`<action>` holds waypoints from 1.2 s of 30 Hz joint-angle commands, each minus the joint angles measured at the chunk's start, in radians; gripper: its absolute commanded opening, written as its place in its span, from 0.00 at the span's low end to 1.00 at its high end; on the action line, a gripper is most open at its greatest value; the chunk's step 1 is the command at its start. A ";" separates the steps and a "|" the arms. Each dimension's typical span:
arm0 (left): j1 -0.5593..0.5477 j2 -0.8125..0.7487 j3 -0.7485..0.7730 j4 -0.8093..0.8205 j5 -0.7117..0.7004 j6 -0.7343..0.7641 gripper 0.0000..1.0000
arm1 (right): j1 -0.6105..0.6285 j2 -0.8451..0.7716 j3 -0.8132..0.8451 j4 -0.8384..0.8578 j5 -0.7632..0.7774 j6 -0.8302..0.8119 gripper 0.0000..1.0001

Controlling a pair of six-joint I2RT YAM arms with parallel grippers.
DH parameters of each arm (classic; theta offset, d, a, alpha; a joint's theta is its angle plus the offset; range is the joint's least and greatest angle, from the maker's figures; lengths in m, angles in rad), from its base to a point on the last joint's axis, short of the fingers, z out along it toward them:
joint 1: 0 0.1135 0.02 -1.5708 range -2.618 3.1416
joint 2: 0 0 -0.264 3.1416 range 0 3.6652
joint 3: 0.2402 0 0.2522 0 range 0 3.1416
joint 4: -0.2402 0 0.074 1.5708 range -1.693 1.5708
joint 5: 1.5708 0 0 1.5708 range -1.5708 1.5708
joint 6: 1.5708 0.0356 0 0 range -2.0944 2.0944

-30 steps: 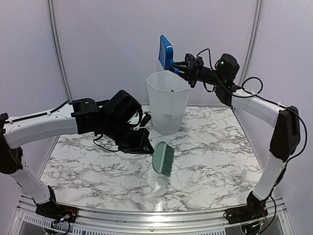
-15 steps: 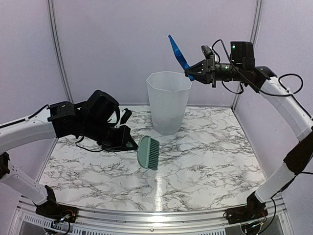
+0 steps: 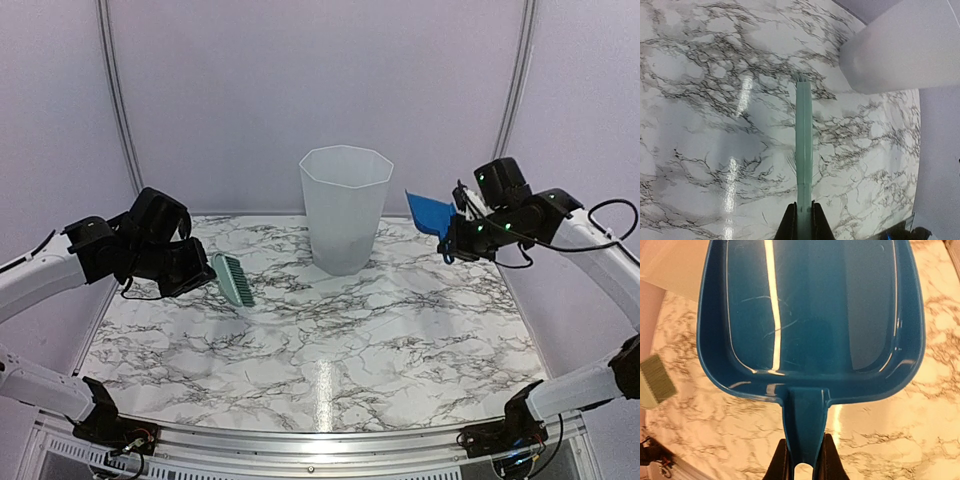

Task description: Sweep away the paper scraps from the table

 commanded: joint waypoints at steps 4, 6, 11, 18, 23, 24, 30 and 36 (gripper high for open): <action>0.087 0.022 -0.095 0.060 -0.161 -0.202 0.00 | -0.007 0.031 -0.306 0.126 0.049 0.020 0.00; 0.120 0.015 -0.165 0.171 -0.143 -0.237 0.00 | -0.007 0.069 -0.353 0.175 0.031 0.020 0.00; 0.173 -0.011 -0.358 0.418 -0.099 -0.347 0.00 | -0.007 0.194 -0.403 0.271 -0.012 0.009 0.00; 0.182 0.030 -0.412 0.451 -0.135 -0.364 0.00 | -0.008 0.300 -0.435 0.309 -0.023 -0.004 0.12; 0.182 0.033 -0.459 0.451 -0.131 -0.416 0.05 | -0.007 0.316 -0.454 0.307 -0.004 -0.010 0.28; 0.182 0.031 -0.469 0.451 -0.129 -0.429 0.08 | -0.006 0.314 -0.458 0.305 -0.005 -0.009 0.32; 0.182 0.008 -0.507 0.451 -0.121 -0.463 0.24 | -0.007 0.292 -0.449 0.289 -0.014 -0.024 0.50; 0.182 -0.059 -0.503 0.396 -0.137 -0.485 0.55 | -0.007 0.265 -0.357 0.250 -0.008 -0.048 0.69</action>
